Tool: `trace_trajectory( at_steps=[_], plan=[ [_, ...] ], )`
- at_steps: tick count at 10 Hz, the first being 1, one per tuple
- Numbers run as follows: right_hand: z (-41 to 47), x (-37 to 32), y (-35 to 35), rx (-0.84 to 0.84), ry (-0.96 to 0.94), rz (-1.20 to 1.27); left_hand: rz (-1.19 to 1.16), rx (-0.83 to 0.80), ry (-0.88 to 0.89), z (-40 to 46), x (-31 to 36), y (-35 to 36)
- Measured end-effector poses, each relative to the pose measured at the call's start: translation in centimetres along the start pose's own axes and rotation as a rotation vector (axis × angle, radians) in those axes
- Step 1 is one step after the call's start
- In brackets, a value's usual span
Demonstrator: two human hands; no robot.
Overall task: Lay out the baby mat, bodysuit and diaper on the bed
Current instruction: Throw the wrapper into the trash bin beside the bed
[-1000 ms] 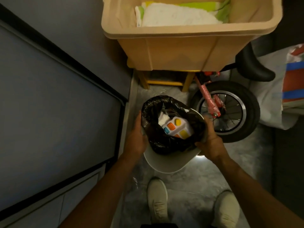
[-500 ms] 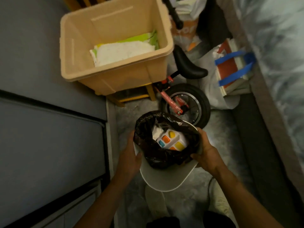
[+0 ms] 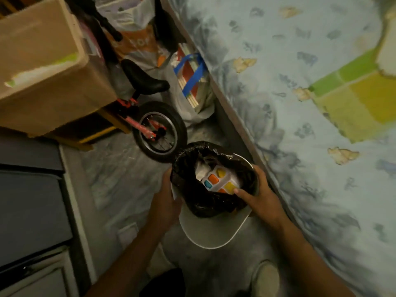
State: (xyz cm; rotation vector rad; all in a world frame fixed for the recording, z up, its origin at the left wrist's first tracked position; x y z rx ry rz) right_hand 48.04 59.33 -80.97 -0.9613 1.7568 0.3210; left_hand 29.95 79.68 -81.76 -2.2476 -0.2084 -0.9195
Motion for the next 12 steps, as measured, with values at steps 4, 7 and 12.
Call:
trace_trajectory(
  at_steps=[4,7,12],
  plan=[
    [-2.9,12.0,-5.8,0.081,0.005,0.121,0.095,-0.109,-0.004,0.5,-1.6,13.7],
    [-2.7,13.9,-5.8,0.124,0.009,0.048,0.096,-0.164,-0.009,1.8,-3.9,14.2],
    [-6.9,7.3,-6.7,0.161,0.088,-0.067,0.255,-0.226,-0.225,-1.7,1.1,12.0]
  ],
)
Point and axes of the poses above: each hand's wrist, its own z-axis towards the middle knuckle, its own y-axis out of the palm, x = y × z, the point moved 6 cm from there along z, towards the middle knuckle, and after that the axes turned 8 degrees about -y, right-handed, at the moved point
